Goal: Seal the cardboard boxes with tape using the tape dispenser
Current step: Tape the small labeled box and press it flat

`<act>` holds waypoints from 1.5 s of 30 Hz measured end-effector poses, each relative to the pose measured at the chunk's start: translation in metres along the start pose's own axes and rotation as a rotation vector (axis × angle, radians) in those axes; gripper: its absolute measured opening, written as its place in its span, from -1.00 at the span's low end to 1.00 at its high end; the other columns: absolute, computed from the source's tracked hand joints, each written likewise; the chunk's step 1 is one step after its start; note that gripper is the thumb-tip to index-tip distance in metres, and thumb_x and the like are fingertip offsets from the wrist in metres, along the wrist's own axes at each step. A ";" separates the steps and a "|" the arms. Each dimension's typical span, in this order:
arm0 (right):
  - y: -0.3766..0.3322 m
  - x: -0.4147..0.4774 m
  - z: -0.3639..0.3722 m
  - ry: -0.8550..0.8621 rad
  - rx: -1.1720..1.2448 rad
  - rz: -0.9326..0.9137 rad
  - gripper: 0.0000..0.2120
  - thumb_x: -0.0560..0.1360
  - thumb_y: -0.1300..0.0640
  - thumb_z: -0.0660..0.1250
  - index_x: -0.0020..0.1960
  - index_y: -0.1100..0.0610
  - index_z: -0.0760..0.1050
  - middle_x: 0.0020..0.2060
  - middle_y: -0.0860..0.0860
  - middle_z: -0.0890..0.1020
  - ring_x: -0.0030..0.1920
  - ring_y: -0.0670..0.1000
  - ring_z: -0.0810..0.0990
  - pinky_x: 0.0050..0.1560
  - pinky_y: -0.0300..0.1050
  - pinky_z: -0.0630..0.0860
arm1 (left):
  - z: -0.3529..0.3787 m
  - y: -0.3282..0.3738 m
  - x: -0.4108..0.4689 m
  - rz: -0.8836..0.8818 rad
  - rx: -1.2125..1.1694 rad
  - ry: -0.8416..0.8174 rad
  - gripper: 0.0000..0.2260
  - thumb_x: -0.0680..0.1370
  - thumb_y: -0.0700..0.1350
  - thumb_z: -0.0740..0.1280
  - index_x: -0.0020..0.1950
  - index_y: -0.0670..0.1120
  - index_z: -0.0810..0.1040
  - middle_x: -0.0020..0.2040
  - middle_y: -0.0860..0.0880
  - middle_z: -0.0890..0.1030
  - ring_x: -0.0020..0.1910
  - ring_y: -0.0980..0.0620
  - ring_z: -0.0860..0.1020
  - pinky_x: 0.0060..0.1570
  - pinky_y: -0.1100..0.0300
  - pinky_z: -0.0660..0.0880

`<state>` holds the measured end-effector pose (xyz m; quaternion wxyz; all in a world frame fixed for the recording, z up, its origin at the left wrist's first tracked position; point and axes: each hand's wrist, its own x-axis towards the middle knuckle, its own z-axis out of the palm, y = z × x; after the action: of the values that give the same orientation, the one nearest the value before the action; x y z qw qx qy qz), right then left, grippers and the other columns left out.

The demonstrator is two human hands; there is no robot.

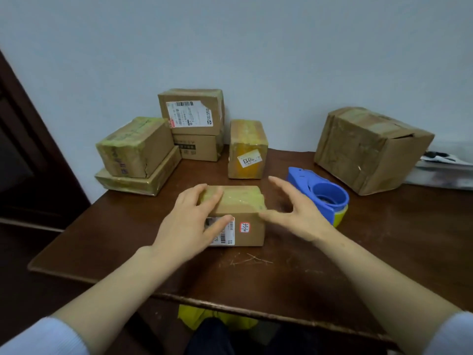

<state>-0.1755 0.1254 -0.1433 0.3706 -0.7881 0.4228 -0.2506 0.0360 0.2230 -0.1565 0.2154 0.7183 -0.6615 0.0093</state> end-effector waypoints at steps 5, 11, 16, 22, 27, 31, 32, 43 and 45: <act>0.025 0.007 -0.030 0.486 -0.432 0.155 -0.49 0.47 -0.05 0.37 0.35 0.14 0.39 0.24 0.10 0.45 0.27 0.13 0.41 0.21 0.00 0.37 | 0.008 -0.003 0.003 0.094 -0.033 0.018 -0.20 0.43 0.42 0.02 0.42 -0.13 0.44 0.41 -0.12 0.40 0.44 -0.12 0.26 0.38 0.09 0.21; 0.032 0.028 -0.037 0.179 -0.768 0.424 -0.52 0.45 -0.29 0.29 -0.26 0.13 0.35 -0.36 0.01 0.42 -0.36 -0.02 0.39 -0.45 -0.14 0.24 | 0.003 0.001 0.002 0.055 -0.017 -0.026 -0.26 0.43 0.42 -0.10 0.49 0.08 0.29 0.50 -0.03 0.31 0.52 -0.05 0.16 0.46 0.00 0.07; 0.028 0.037 -0.046 0.111 -0.734 0.427 -0.50 0.44 -0.21 0.37 -0.37 0.11 0.22 -0.43 0.00 0.30 -0.42 -0.02 0.29 -0.44 -0.14 0.16 | 0.002 0.005 0.001 0.051 0.028 -0.086 -0.29 0.41 0.41 -0.14 0.46 0.18 0.32 0.52 -0.09 0.25 0.53 -0.10 0.11 0.48 -0.05 0.01; 0.012 0.018 -0.075 0.219 -0.022 0.428 -0.68 0.36 0.07 0.51 -0.17 0.34 0.55 -0.22 0.25 0.59 -0.29 0.12 0.50 -0.24 -0.08 0.35 | -0.005 0.016 0.008 -0.006 0.005 -0.125 -0.39 0.49 0.41 0.00 0.40 0.13 0.43 0.50 -0.05 0.31 0.52 -0.06 0.14 0.47 -0.10 -0.01; -0.017 0.003 -0.092 0.223 0.371 0.422 -0.74 0.39 0.00 0.47 -0.18 0.21 0.58 -0.34 0.08 0.66 -0.38 0.06 0.59 -0.32 -0.13 0.47 | -0.016 0.026 0.022 -0.115 -0.170 -0.051 -0.70 0.53 0.09 0.34 0.23 0.04 0.59 0.32 0.02 0.50 0.31 0.02 0.41 0.34 0.00 0.30; -0.033 -0.002 -0.096 0.168 0.450 0.425 -0.68 0.36 -0.13 0.43 -0.18 0.15 0.58 -0.48 -0.01 0.63 -0.53 -0.06 0.56 -0.43 -0.20 0.47 | -0.024 0.035 0.030 -0.272 -0.364 -0.040 -0.59 0.48 -0.03 0.44 0.31 0.08 0.50 0.26 0.09 0.52 0.24 0.06 0.46 0.21 0.06 0.44; -0.036 -0.003 -0.097 0.152 0.458 0.430 -0.66 0.32 -0.15 0.42 -0.18 0.14 0.58 -0.50 -0.01 0.61 -0.54 -0.06 0.55 -0.42 -0.19 0.47 | -0.026 0.038 0.033 -0.275 -0.412 -0.012 -0.60 0.49 -0.08 0.42 0.32 0.08 0.49 0.27 0.10 0.53 0.24 0.08 0.46 0.23 0.06 0.43; -0.060 -0.007 -0.095 0.046 0.508 0.352 -0.72 0.27 -0.09 0.35 -0.24 0.13 0.53 -0.57 -0.02 0.55 -0.61 -0.08 0.49 -0.57 -0.33 0.40 | -0.059 0.077 0.057 -0.767 -1.496 -0.532 -0.37 0.56 0.25 0.16 0.21 -0.35 0.46 0.00 -0.25 0.62 -0.45 0.05 0.48 -0.71 0.36 0.12; -0.064 -0.007 -0.095 0.031 0.486 0.342 -0.70 0.26 -0.09 0.37 -0.23 0.15 0.54 -0.56 0.00 0.57 -0.59 -0.07 0.51 -0.57 -0.31 0.42 | -0.058 0.078 0.058 -0.757 -1.550 -0.527 -0.54 0.56 0.15 0.26 0.08 -0.27 0.53 -0.22 -0.14 0.63 -0.51 0.12 0.41 -0.71 0.38 0.10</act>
<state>-0.2155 0.1196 -0.0364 0.5789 -0.5894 0.4828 -0.2904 -0.0155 0.1845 -0.0635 0.4693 0.5202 -0.2294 -0.6757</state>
